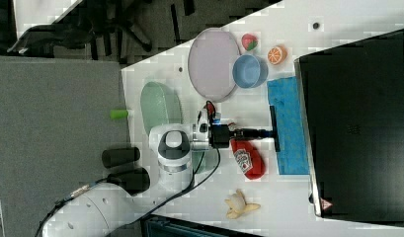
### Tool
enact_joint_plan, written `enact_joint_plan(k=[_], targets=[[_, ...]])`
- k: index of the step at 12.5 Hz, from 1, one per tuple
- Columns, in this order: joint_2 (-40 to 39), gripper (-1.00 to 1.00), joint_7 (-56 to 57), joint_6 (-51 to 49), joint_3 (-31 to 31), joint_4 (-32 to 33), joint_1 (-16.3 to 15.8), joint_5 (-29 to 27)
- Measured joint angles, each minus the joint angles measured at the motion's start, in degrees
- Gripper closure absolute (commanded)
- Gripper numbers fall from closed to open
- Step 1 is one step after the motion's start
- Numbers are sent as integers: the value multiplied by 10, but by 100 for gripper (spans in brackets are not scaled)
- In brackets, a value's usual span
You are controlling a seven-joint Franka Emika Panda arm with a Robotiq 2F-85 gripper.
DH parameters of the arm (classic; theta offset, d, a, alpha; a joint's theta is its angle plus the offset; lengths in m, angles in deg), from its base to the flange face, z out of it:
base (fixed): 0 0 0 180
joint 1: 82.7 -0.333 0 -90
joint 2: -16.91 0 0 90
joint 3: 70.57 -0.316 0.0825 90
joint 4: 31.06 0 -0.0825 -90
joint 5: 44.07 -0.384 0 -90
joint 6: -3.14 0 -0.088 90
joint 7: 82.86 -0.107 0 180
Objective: Flap open oven.
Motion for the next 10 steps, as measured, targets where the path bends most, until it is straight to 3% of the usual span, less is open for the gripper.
enact_joint_plan(k=[5, 8, 10], targets=[[-6, 65, -14, 44, 9, 0, 3, -29], [41, 65, -19, 61, 17, 4, 8, -177], [121, 65, -20, 49, 19, 7, 11, -287]])
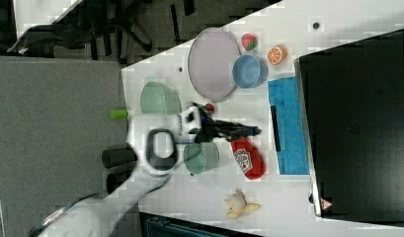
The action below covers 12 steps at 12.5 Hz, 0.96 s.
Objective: Flap open oven.
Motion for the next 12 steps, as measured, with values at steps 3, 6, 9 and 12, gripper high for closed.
enact_joint_plan(k=[3, 6, 9, 12], targets=[[151, 65, 0, -68, 12, -24, -3, -111], [287, 65, 0, -165, 19, -67, 2, -173], [356, 65, 0, -304, 24, -138, 2, -233], [367, 65, 0, -373, 24, -191, 2, -234]])
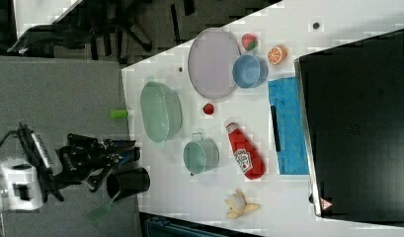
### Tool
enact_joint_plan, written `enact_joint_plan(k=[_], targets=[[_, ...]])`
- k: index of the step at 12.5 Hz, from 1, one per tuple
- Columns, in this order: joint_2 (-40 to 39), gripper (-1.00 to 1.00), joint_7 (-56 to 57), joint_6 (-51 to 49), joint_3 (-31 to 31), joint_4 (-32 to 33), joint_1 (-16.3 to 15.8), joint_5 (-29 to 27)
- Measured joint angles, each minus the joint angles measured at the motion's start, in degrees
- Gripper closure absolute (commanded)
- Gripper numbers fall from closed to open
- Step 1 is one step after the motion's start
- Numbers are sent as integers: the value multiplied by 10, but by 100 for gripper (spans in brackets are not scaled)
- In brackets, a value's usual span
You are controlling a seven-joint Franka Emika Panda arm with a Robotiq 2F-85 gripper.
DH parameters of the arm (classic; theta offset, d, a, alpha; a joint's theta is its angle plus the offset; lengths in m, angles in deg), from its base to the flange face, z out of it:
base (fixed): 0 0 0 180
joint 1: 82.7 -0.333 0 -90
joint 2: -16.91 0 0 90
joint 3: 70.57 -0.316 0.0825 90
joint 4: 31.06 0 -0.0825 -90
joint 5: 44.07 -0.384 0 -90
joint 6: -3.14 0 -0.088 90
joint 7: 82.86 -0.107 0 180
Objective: Flap open oven.
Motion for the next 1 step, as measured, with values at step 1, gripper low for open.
enact_joint_plan(k=[1], targets=[[-3, 65, 0, 0, -3, -10, 1, 3]])
